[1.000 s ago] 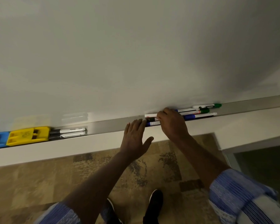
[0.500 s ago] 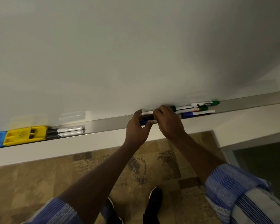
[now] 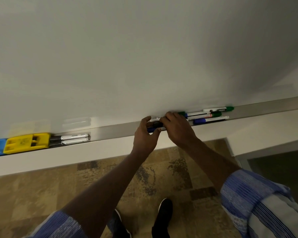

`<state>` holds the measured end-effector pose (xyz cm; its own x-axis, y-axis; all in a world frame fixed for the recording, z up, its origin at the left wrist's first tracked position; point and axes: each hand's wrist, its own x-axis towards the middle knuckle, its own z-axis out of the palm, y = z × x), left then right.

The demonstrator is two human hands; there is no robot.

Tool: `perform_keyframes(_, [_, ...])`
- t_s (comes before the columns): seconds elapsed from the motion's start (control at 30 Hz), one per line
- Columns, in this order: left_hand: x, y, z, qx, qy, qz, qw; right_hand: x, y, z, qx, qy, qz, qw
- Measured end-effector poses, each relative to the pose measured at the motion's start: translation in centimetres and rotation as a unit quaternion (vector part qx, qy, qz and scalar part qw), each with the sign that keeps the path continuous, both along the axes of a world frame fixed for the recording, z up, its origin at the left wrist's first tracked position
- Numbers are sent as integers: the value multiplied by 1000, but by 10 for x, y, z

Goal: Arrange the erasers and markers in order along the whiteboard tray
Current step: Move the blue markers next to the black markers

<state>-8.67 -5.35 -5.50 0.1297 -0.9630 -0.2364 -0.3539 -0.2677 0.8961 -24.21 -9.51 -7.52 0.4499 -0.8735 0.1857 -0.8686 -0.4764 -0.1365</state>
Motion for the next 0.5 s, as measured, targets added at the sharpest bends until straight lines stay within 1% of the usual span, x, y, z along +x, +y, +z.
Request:
perform_keyframes(0.27, [4, 3, -3, -14, -16, -15, 1000, -1, -5, 2, 1, 27, 20, 999])
perform_keyframes(0.37, [6, 4, -7, -23, -44, -30, 998, -1, -7, 5, 1, 44, 35, 998])
perform_keyframes(0.5, [12, 9, -15, -49, -104, -67, 991, -2, -7, 6, -7, 44, 57, 997])
